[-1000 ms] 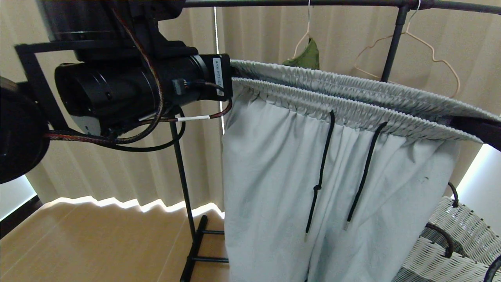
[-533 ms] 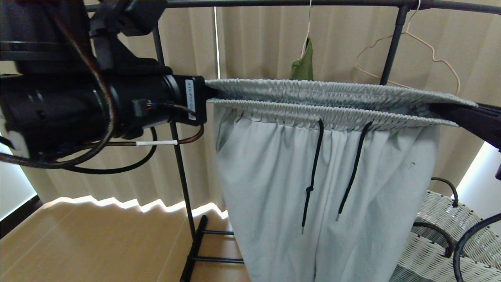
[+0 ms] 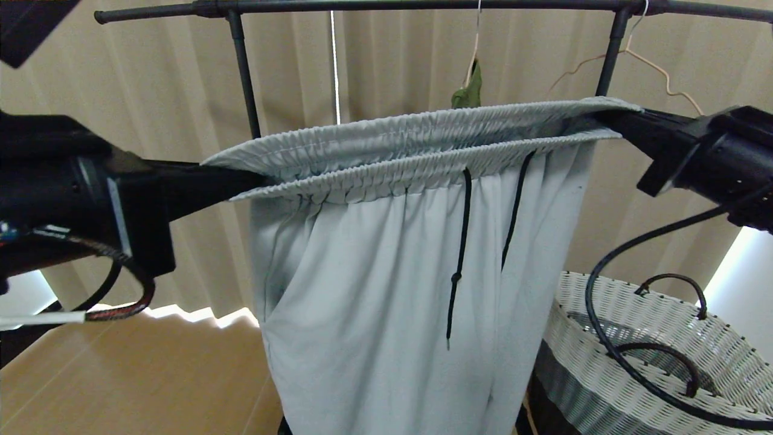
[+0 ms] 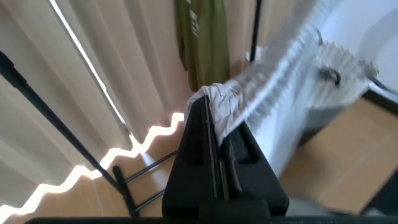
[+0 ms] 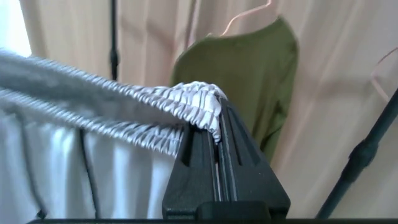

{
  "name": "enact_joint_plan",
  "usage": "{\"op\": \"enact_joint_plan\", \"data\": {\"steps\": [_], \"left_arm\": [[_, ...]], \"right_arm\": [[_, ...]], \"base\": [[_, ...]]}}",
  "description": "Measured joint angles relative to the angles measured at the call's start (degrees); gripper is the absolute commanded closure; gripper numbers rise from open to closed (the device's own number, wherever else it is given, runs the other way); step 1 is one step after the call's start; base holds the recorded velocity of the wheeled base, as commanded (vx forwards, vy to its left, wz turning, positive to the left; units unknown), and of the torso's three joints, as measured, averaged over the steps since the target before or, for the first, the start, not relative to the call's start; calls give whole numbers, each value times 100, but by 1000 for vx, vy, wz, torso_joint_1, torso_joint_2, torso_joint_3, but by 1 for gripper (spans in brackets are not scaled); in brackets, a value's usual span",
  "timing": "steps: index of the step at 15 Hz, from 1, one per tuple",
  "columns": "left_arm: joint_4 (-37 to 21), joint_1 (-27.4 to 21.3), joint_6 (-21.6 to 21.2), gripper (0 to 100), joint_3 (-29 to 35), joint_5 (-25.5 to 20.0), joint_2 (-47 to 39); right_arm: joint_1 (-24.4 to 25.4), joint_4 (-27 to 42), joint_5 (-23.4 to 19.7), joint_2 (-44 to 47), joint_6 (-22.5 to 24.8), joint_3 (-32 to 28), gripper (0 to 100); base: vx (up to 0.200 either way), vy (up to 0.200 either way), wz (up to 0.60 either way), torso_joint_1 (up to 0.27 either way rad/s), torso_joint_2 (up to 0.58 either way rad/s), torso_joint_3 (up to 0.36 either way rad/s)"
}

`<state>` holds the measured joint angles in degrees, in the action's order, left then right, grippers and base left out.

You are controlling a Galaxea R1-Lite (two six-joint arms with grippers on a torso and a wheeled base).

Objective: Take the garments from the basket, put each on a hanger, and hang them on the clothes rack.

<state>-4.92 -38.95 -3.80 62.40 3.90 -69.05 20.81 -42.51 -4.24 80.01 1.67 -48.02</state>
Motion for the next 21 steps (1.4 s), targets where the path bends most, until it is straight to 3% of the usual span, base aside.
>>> {"op": "enact_joint_plan", "data": {"steps": [5, 12, 16, 19, 21], "left_arm": [[-5, -328, -161, 100, -310, -10, 404], [39, -295, -257, 100, -284, 11, 413], [730, 65, -262, 100, -77, 134, 4], [1365, 277, -235, 100, 83, 679, -477], [1409, 296, -235, 100, 118, 731, -653]], "right_arm": [[51, -334, 215, 699, -107, -383, 100], [49, -196, 360, 583, -94, -350, 100], [13, 584, 386, -18, -89, -132, 100], [118, 1186, 378, -580, -91, 222, 100], [322, 1408, 375, -834, -99, 358, 100]], "base": [[0, 0, 0, 0, 0, 0], [0, 0, 0, 0, 0, 0], [0, 0, 0, 0, 0, 0], [0, 0, 0, 0, 0, 0], [0, 0, 0, 0, 0, 0]]}}
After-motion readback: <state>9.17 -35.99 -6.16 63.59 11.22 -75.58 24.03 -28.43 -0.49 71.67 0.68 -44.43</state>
